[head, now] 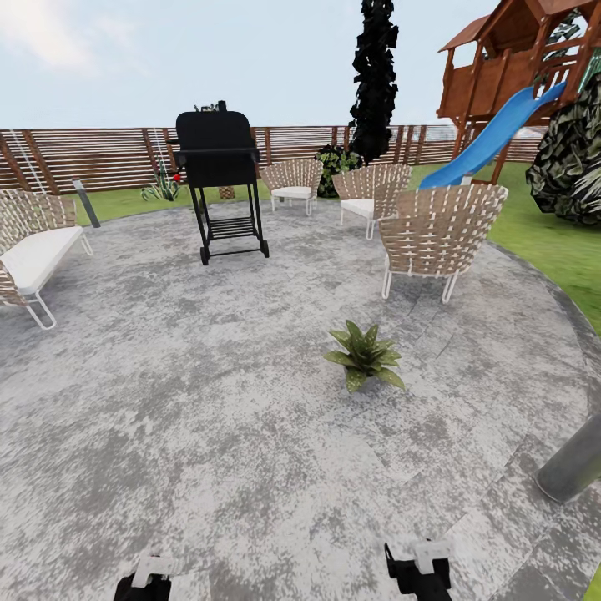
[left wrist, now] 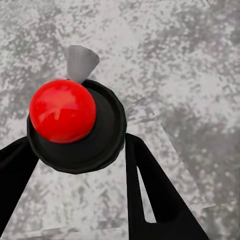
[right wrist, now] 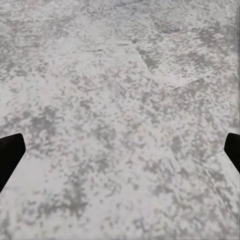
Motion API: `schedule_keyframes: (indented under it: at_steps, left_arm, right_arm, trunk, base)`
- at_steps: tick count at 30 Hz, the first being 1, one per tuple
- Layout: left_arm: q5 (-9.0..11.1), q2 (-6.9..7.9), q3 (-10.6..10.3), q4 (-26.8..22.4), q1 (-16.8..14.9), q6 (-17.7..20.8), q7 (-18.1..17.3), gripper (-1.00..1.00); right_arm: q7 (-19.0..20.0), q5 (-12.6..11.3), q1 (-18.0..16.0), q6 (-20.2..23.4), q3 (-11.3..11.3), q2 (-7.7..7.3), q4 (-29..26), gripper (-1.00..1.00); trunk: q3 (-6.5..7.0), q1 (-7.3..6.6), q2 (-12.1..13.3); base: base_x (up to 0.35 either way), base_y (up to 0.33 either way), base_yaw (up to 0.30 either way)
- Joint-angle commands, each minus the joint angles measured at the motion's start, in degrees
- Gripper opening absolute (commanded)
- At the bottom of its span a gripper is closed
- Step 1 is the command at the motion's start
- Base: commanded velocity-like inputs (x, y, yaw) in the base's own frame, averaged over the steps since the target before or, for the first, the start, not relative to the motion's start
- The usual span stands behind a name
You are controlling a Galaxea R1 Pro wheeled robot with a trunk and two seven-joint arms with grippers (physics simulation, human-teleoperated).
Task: Pick up the pesticide atomizer in the garden and spray insectifuge to fully cover both potted plants in the garden.
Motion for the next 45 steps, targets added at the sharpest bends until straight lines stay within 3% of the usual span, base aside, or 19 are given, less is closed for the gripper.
schedule_keyframes:
  at_steps: [1,5,6,7,9,15,26,45]
  left_arm:
    - [-0.20,0.02,0.40,0.04,-0.03,-0.17,-0.11,-1.00]
    - [2.69,0.07,0.38,0.04,-0.03,-0.29,-0.11,-1.00]
    - [3.19,0.10,0.38,0.04,-0.03,-0.30,-0.11,-1.00]
    - [3.43,-0.01,0.31,0.04,-0.03,-0.31,-0.15,-1.00]
    - [3.51,0.01,0.32,0.04,-0.03,-0.31,-0.12,-1.00]
    - [3.54,0.04,0.37,0.04,0.02,-0.21,-0.03,-1.00]
    - [3.59,0.04,0.34,0.06,0.06,-0.16,-0.02,-1.00]
    - [3.54,-0.05,0.29,0.05,0.06,-0.14,-0.02,-1.00]
  right_arm:
    - [-0.39,0.47,-0.02,-0.13,0.04,-0.01,0.04,1.00]
    - [-1.09,0.33,0.00,-0.23,-0.01,-0.01,0.05,1.00]
    - [-2.76,0.32,0.00,-0.23,-0.02,-0.01,0.05,1.00]
    - [-7.52,0.32,0.00,-0.17,0.07,0.04,0.05,1.00]
    - [-8.99,0.37,0.00,-0.13,0.20,0.13,0.05,1.00]
    - [-9.13,0.40,0.00,-0.10,0.31,0.34,0.13,1.00]
    - [-9.07,0.45,0.08,-0.10,0.32,0.59,0.22,1.00]
    - [-9.02,0.49,0.44,-0.11,0.33,0.69,0.22,1.00]
  trunk:
    - [-0.08,-0.01,-0.02]
    - [-0.29,-0.01,-0.02]
    - [-0.35,-0.01,-0.02]
    - [-0.38,-0.01,-0.02]
    - [-0.45,-0.01,-0.02]
    - [-0.64,-0.01,-0.02]
    - [-0.95,-0.01,-0.02]
    - [-0.95,-0.01,-0.02]
  base:
    - [0.000,0.000,0.080]
    - [0.000,0.000,0.173]
    - [0.000,0.000,0.229]
    - [0.000,0.000,0.265]
    - [0.000,0.000,0.270]
    - [0.000,0.031,0.273]
    - [0.027,0.282,0.274]
    - [0.179,0.210,0.281]
